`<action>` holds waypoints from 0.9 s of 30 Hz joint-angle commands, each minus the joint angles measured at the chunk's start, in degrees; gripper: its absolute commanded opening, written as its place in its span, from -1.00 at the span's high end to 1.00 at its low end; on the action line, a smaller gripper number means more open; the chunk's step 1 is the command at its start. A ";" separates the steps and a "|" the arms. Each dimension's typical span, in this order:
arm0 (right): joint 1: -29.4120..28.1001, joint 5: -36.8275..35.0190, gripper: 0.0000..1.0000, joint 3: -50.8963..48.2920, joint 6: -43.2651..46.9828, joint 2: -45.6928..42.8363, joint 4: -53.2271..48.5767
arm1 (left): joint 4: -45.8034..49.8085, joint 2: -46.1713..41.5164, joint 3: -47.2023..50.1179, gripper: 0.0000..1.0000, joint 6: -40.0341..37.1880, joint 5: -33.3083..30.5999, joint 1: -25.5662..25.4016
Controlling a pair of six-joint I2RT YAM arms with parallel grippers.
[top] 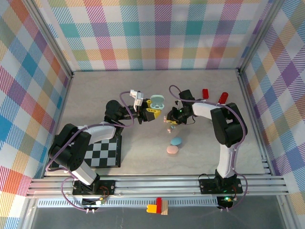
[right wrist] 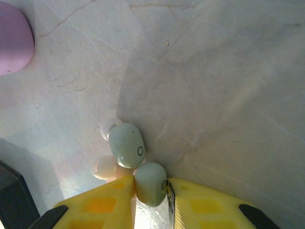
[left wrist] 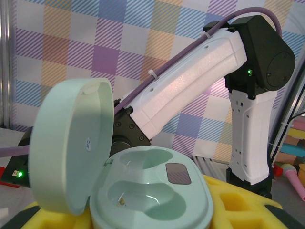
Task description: Insert the wireless bluetooth earbuds into the charging case
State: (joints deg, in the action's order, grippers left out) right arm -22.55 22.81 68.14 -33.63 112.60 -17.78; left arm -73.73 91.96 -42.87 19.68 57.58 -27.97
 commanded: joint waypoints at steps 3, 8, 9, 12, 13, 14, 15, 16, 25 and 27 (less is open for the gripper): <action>-0.81 -5.86 0.58 0.96 1.17 0.70 -4.46 | -3.12 -1.26 0.16 0.38 -0.93 0.96 0.46; -1.79 -10.89 0.59 0.69 3.58 -4.08 -7.88 | -3.11 -0.74 0.40 0.38 -1.81 0.27 0.53; -1.97 -12.12 0.59 0.52 4.15 -5.43 -8.82 | -3.12 -0.60 0.58 0.38 -2.24 -0.20 0.54; -2.15 -15.60 0.60 -0.53 5.48 -9.88 -11.49 | -3.17 -0.09 0.84 0.39 -3.12 -1.35 0.91; -2.23 -16.61 0.60 -0.79 6.01 -11.24 -12.54 | -3.05 0.17 0.86 0.39 -3.42 -1.55 1.12; -2.28 -17.75 0.60 -0.98 6.64 -12.95 -13.68 | -3.01 0.51 0.86 0.39 -3.64 -1.75 1.32; -2.49 -18.68 0.60 -1.26 7.40 -14.62 -14.69 | -3.02 0.86 0.86 0.39 -3.95 -1.97 1.60; -2.66 -19.28 0.60 -1.38 8.24 -16.10 -15.40 | -3.01 1.21 0.87 0.39 -4.17 -2.11 1.79; -6.26 -17.71 0.58 1.58 17.73 -30.51 -18.93 | -1.54 4.44 -0.02 0.40 -8.44 -3.77 2.78; -7.71 -17.77 0.58 3.92 19.84 -32.39 -20.05 | -0.60 5.06 -0.10 0.40 -9.75 -4.09 2.74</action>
State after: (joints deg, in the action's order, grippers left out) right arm -28.56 4.56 68.42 -19.14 82.76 -35.07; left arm -73.47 96.33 -42.44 13.56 54.04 -25.76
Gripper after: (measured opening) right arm 0.210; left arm 0.376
